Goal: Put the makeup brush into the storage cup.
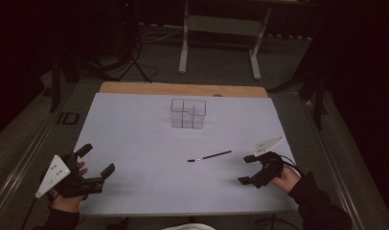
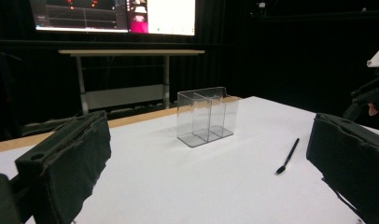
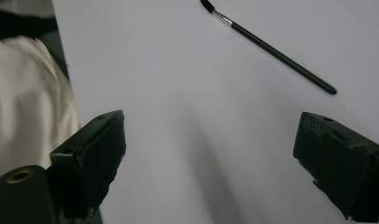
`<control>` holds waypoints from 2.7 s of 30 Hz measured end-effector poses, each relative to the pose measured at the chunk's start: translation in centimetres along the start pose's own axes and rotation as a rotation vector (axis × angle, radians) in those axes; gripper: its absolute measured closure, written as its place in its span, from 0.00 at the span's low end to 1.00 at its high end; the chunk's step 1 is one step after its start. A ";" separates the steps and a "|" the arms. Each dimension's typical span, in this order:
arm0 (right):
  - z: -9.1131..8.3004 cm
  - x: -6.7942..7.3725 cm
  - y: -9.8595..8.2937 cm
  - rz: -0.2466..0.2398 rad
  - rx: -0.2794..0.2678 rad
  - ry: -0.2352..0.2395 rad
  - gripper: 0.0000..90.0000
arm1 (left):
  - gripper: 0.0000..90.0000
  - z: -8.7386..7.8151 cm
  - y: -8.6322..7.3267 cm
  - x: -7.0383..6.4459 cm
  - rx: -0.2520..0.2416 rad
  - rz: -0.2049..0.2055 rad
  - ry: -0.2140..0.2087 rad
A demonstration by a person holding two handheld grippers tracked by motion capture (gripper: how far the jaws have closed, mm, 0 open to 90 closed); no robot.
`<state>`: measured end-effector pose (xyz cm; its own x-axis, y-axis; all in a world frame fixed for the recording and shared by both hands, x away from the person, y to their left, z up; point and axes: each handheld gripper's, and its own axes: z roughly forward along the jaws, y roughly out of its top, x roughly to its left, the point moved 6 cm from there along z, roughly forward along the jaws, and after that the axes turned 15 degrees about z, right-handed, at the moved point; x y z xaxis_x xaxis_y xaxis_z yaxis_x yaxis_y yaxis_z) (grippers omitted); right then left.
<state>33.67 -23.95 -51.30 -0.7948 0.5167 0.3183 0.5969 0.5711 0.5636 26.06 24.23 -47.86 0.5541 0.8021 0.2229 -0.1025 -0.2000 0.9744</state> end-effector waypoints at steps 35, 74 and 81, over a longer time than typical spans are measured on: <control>2.1 1.4 1.3 -0.298 0.424 0.078 0.12 | 0.01 -0.1 0.0 0.0 -0.005 -0.007 -0.004; 5.8 1.0 7.3 -0.606 0.511 0.035 0.25 | 0.01 -0.2 -0.2 0.0 -0.005 -0.017 -0.012; 7.0 0.7 8.5 -0.651 0.492 0.045 0.27 | 0.01 -0.3 -0.2 0.1 -0.001 -0.016 -0.007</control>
<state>38.97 -14.32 -51.60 -0.9963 -0.0354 0.0788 -0.0146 0.9680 0.2503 25.88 24.51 -48.05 0.5613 0.8013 0.2069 -0.0943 -0.1864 0.9779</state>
